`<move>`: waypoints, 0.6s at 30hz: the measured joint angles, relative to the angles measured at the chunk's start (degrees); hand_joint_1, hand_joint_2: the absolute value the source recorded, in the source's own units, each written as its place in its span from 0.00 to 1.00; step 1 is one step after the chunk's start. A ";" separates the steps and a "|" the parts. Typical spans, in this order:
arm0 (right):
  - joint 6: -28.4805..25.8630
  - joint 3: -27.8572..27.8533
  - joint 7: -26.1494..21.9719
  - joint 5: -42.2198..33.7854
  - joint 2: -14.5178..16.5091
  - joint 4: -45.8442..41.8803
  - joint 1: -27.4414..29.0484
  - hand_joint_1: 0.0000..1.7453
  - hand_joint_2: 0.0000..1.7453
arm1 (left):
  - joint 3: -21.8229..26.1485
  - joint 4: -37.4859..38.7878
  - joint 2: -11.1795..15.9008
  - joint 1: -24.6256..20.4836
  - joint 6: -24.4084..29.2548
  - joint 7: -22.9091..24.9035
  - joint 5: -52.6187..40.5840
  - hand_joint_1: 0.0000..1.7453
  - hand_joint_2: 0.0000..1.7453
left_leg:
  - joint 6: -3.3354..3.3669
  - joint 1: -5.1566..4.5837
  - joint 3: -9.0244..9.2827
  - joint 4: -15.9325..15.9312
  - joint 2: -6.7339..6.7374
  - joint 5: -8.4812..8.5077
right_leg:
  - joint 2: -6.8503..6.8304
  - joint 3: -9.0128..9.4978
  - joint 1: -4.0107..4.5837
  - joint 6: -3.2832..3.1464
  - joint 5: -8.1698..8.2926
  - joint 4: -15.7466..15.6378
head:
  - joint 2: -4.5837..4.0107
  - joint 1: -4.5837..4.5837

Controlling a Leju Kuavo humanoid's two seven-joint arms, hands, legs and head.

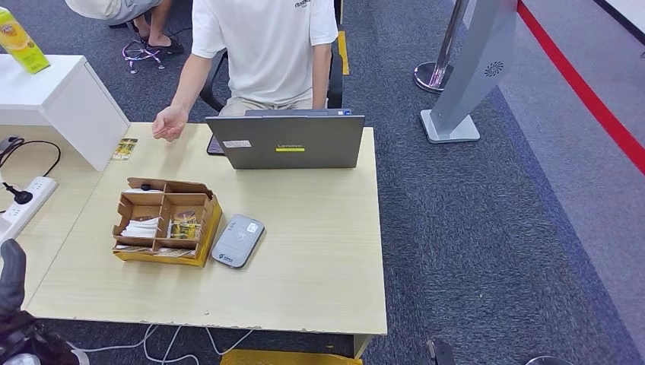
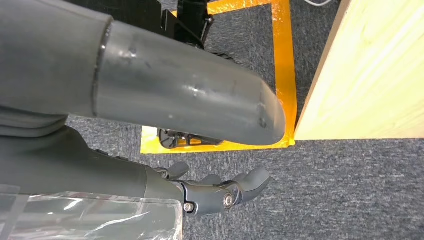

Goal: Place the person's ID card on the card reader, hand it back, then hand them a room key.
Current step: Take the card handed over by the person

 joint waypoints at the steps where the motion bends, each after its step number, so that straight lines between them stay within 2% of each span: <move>1: 0.00 0.00 0.03 0.04 0.01 0.01 -0.02 0.00 0.00 | -0.16 0.17 0.07 -0.20 0.09 0.13 -0.33 0.00 1.00 | 0.00 0.00 0.00 0.00 0.00 0.00 | 0.00 0.00 0.00 0.00 0.00 0.00 | 0.00 0.00; 11: 0.00 0.02 0.20 0.13 0.11 0.03 -0.18 0.00 0.00 | -1.02 1.25 0.55 -1.44 0.46 0.88 -2.00 0.00 1.00 | -0.01 0.00 0.00 0.00 0.00 0.01 | 0.00 0.00 0.00 0.00 0.00 0.00 | 0.00 0.00; 14: 0.00 0.10 1.05 0.54 0.50 0.08 -0.83 0.00 0.00 | -4.77 6.02 2.42 -6.26 2.13 4.11 -9.17 0.00 1.00 | -0.03 0.00 0.00 0.01 0.00 0.04 | 0.01 0.00 0.00 0.00 0.02 0.02 | 0.00 0.00; 18: 0.01 0.45 3.05 1.81 1.19 0.22 -2.28 0.00 0.00 | -13.31 17.99 6.59 -17.26 6.32 11.51 -25.73 0.00 1.00 | -0.01 0.00 -0.01 0.03 0.02 0.07 | 0.06 -0.02 0.00 0.02 0.08 0.04 | 0.00 0.01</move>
